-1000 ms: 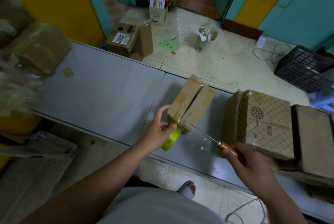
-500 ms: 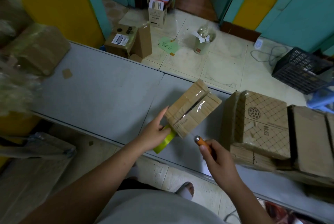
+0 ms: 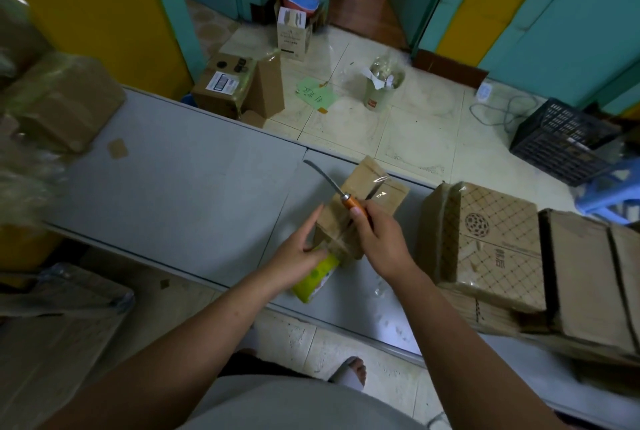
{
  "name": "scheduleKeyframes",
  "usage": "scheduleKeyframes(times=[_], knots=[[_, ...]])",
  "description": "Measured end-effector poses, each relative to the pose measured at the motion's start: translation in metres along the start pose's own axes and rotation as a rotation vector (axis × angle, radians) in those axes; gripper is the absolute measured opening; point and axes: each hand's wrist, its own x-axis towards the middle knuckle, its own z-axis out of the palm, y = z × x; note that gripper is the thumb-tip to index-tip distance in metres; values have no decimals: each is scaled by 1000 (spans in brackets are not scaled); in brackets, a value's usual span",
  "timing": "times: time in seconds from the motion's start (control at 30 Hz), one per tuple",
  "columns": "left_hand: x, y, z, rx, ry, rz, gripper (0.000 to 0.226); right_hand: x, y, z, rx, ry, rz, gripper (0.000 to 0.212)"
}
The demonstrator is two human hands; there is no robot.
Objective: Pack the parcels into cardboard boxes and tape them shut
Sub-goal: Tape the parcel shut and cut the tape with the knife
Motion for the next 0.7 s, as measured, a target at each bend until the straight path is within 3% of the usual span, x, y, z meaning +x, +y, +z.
scheduleKeyframes(times=[0.5, 0.63, 0.7], knots=[[-10, -4, -5, 155, 5, 84, 85, 2, -2, -12, 155, 6, 66, 16], [-24, 15, -2, 225, 27, 125, 81, -26, -11, -37, 159, 98, 8, 20], [-21, 14, -5, 236, 28, 131, 82, -52, -12, -47, 118, 25, 22, 25]])
